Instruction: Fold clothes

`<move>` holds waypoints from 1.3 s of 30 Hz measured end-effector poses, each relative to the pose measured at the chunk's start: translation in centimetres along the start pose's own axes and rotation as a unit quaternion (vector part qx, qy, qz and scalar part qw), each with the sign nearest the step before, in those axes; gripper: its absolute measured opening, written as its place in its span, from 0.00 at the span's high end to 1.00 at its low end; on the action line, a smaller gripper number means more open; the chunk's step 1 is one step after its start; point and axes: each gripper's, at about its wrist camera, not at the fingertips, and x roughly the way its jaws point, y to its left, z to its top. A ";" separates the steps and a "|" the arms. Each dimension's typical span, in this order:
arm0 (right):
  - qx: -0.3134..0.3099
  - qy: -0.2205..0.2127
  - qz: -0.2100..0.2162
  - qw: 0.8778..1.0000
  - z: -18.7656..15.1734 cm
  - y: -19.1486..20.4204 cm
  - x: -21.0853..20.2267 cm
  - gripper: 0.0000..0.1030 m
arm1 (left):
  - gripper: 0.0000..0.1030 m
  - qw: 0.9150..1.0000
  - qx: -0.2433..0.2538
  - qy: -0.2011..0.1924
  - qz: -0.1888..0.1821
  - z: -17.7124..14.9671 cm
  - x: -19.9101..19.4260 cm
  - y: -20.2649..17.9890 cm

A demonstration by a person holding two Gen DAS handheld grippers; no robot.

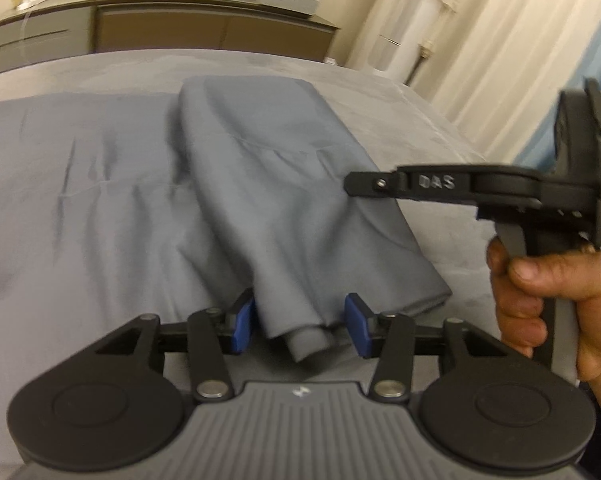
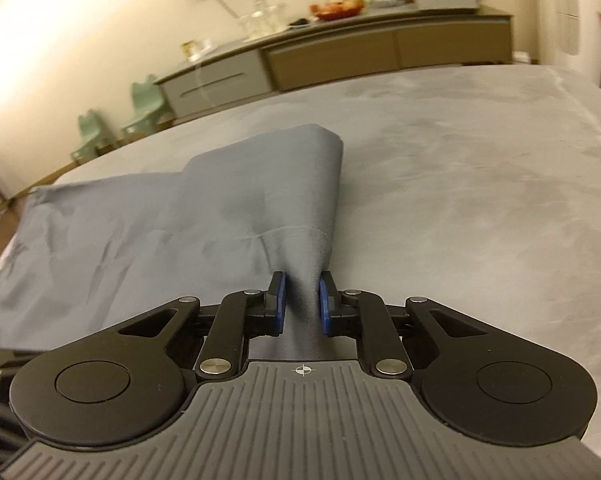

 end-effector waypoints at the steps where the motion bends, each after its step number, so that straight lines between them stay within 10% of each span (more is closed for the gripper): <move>1: 0.005 -0.002 -0.007 1.000 0.0 -0.6 -0.2 0.86 | 0.55 1.000 0.006 0.000 0.001 0.1 0.3 -0.6; 15: -0.055 -0.046 -0.049 0.996 0.2 2.0 -4.1 0.70 | 0.55 0.994 -0.082 -0.054 0.051 -1.2 -6.6 4.2; 23: -0.107 0.017 -0.021 0.994 -1.9 4.4 -2.1 0.69 | 0.53 0.989 -0.073 -0.023 0.124 -2.8 -5.2 5.6; 32: -0.167 -0.003 0.032 0.985 -3.8 7.1 -5.8 0.64 | 0.53 0.994 -0.090 -0.056 0.036 4.5 -4.8 4.7; 39: -0.214 0.046 0.024 0.975 -5.7 8.2 -4.6 0.63 | 0.56 0.996 -0.077 0.003 0.037 9.1 3.6 4.2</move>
